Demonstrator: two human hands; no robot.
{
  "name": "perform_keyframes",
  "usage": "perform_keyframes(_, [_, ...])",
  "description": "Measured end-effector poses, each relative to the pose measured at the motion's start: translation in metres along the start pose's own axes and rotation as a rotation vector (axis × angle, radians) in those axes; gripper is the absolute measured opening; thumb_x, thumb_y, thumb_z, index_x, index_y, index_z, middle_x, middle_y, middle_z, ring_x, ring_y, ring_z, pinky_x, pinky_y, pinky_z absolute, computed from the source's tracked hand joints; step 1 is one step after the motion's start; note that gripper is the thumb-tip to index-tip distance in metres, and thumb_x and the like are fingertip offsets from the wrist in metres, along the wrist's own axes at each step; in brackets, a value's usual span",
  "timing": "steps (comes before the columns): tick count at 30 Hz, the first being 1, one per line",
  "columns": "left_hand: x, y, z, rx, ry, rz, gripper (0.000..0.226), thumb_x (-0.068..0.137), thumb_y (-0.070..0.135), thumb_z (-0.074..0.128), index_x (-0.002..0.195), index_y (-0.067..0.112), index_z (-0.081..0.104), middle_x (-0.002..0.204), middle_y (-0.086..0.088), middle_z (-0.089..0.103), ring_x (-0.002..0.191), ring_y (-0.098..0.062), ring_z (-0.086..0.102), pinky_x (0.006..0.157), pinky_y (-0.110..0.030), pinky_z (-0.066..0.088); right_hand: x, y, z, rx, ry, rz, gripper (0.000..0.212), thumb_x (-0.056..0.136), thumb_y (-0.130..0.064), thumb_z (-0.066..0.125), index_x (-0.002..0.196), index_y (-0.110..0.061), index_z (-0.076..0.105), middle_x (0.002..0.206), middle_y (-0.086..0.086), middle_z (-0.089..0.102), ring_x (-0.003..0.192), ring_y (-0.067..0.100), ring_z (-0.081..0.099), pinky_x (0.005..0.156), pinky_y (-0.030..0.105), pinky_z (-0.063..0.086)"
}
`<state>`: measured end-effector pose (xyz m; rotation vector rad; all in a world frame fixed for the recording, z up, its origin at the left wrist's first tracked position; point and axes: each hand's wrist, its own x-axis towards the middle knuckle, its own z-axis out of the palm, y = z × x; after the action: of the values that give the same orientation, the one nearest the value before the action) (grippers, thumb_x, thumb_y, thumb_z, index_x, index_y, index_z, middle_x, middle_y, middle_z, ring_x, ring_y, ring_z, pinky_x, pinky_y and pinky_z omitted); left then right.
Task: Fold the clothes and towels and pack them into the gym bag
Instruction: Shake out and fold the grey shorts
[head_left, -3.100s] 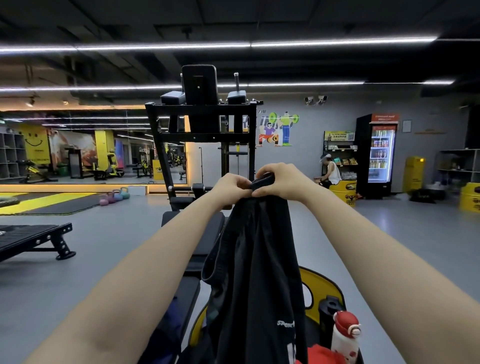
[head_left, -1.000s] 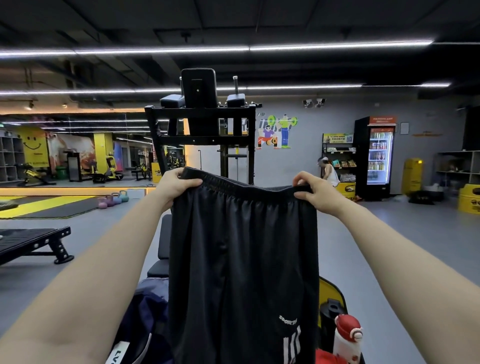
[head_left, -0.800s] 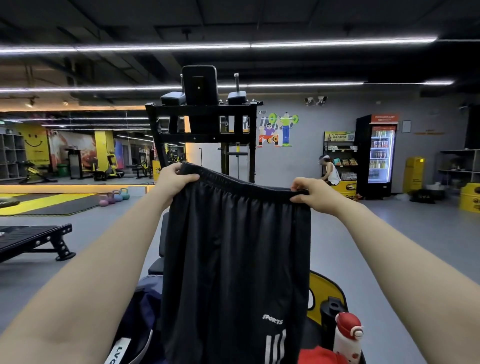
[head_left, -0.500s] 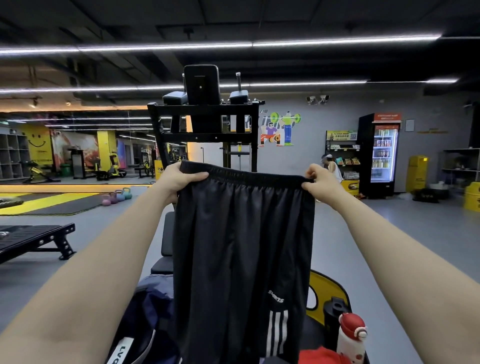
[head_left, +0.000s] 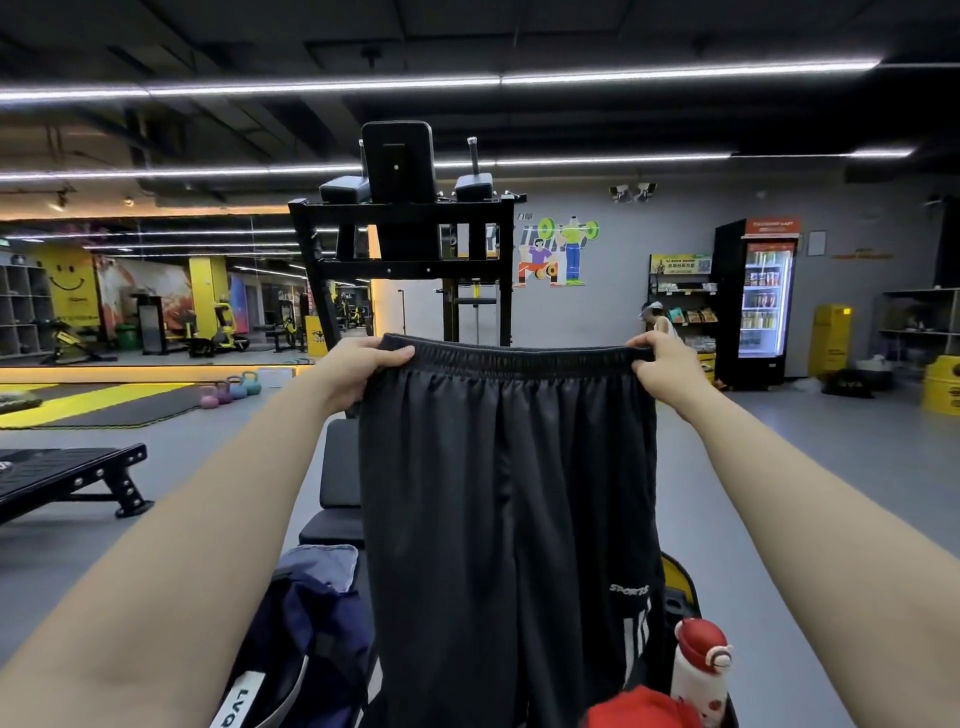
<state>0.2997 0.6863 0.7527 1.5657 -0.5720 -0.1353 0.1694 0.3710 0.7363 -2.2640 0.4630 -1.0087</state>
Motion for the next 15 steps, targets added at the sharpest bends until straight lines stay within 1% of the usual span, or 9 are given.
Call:
perform_keyframes(3, [0.001, -0.002, 0.004, 0.032, 0.058, 0.019, 0.004, 0.089, 0.01, 0.063, 0.091, 0.01, 0.067, 0.075, -0.002, 0.07, 0.059, -0.008, 0.068, 0.048, -0.019, 0.051, -0.002, 0.0, 0.0, 0.005, -0.003, 0.001, 0.033, 0.09, 0.0, 0.048, 0.12, -0.011, 0.059, 0.13, 0.018, 0.053, 0.116, 0.033, 0.05, 0.09, 0.035, 0.043])
perform_keyframes(6, [0.003, -0.002, 0.004, 0.05, 0.091, 0.027, 0.006, 0.088, 0.012, 0.065, 0.094, 0.011, 0.066, 0.085, -0.004, 0.068, 0.074, -0.014, 0.066, 0.057, -0.023, 0.051, -0.006, 0.002, -0.002, -0.008, -0.075, -0.054, 0.043, 0.088, 0.006, 0.041, 0.114, -0.026, 0.053, 0.127, 0.028, 0.05, 0.108, 0.04, 0.054, 0.084, 0.049, 0.049])
perform_keyframes(7, [0.003, -0.002, 0.004, 0.049, 0.097, 0.037, 0.009, 0.088, 0.012, 0.065, 0.097, 0.01, 0.066, 0.087, -0.004, 0.068, 0.077, -0.015, 0.065, 0.058, -0.023, 0.051, -0.008, 0.002, -0.002, 0.02, -0.104, -0.079, 0.045, 0.089, 0.007, 0.038, 0.113, -0.027, 0.053, 0.124, 0.026, 0.05, 0.111, 0.044, 0.052, 0.085, 0.052, 0.049])
perform_keyframes(8, [0.004, -0.003, 0.003, 0.041, 0.107, 0.049, 0.013, 0.088, 0.012, 0.065, 0.1, 0.009, 0.065, 0.088, -0.005, 0.068, 0.078, -0.015, 0.065, 0.057, -0.022, 0.052, -0.012, 0.001, -0.002, 0.068, -0.128, -0.096, 0.043, 0.092, 0.008, 0.036, 0.115, -0.023, 0.055, 0.117, 0.018, 0.053, 0.115, 0.044, 0.048, 0.088, 0.053, 0.048])
perform_keyframes(9, [0.004, -0.003, 0.002, 0.031, 0.118, 0.059, 0.015, 0.087, 0.011, 0.065, 0.103, 0.008, 0.065, 0.089, -0.005, 0.067, 0.078, -0.015, 0.064, 0.055, -0.021, 0.053, -0.014, 0.0, -0.002, 0.127, -0.141, -0.106, 0.04, 0.094, 0.009, 0.035, 0.116, -0.016, 0.057, 0.109, 0.006, 0.053, 0.116, 0.042, 0.046, 0.092, 0.05, 0.047])
perform_keyframes(10, [0.004, -0.004, 0.001, 0.025, 0.129, 0.069, 0.017, 0.087, 0.01, 0.066, 0.104, 0.008, 0.064, 0.089, -0.005, 0.067, 0.078, -0.016, 0.064, 0.053, -0.02, 0.054, -0.017, -0.001, -0.001, 0.181, -0.141, -0.121, 0.037, 0.095, 0.009, 0.034, 0.114, -0.011, 0.058, 0.104, -0.002, 0.05, 0.111, 0.035, 0.048, 0.094, 0.044, 0.046])
perform_keyframes(12, [0.005, -0.006, -0.001, 0.028, 0.148, 0.084, 0.021, 0.086, 0.009, 0.066, 0.107, 0.006, 0.063, 0.09, -0.006, 0.066, 0.079, -0.016, 0.063, 0.054, -0.02, 0.055, -0.02, -0.003, 0.0, 0.245, -0.159, -0.14, 0.033, 0.096, 0.009, 0.036, 0.111, -0.009, 0.058, 0.099, -0.008, 0.047, 0.094, 0.016, 0.047, 0.088, 0.032, 0.046])
perform_keyframes(13, [0.006, -0.008, -0.002, 0.029, 0.157, 0.085, 0.023, 0.086, 0.009, 0.066, 0.108, 0.006, 0.063, 0.092, -0.006, 0.066, 0.081, -0.017, 0.063, 0.058, -0.022, 0.056, -0.02, -0.002, 0.001, 0.256, -0.193, -0.143, 0.03, 0.097, 0.007, 0.038, 0.11, -0.011, 0.058, 0.098, -0.007, 0.049, 0.092, 0.013, 0.048, 0.083, 0.026, 0.047])
perform_keyframes(15, [0.009, -0.011, -0.005, 0.032, 0.171, 0.08, 0.025, 0.086, 0.009, 0.066, 0.11, 0.007, 0.063, 0.097, -0.008, 0.066, 0.085, -0.018, 0.063, 0.067, -0.026, 0.053, -0.018, 0.003, 0.003, 0.264, -0.273, -0.147, 0.024, 0.096, 0.004, 0.045, 0.107, -0.013, 0.059, 0.104, 0.003, 0.057, 0.101, 0.018, 0.053, 0.078, 0.017, 0.047])
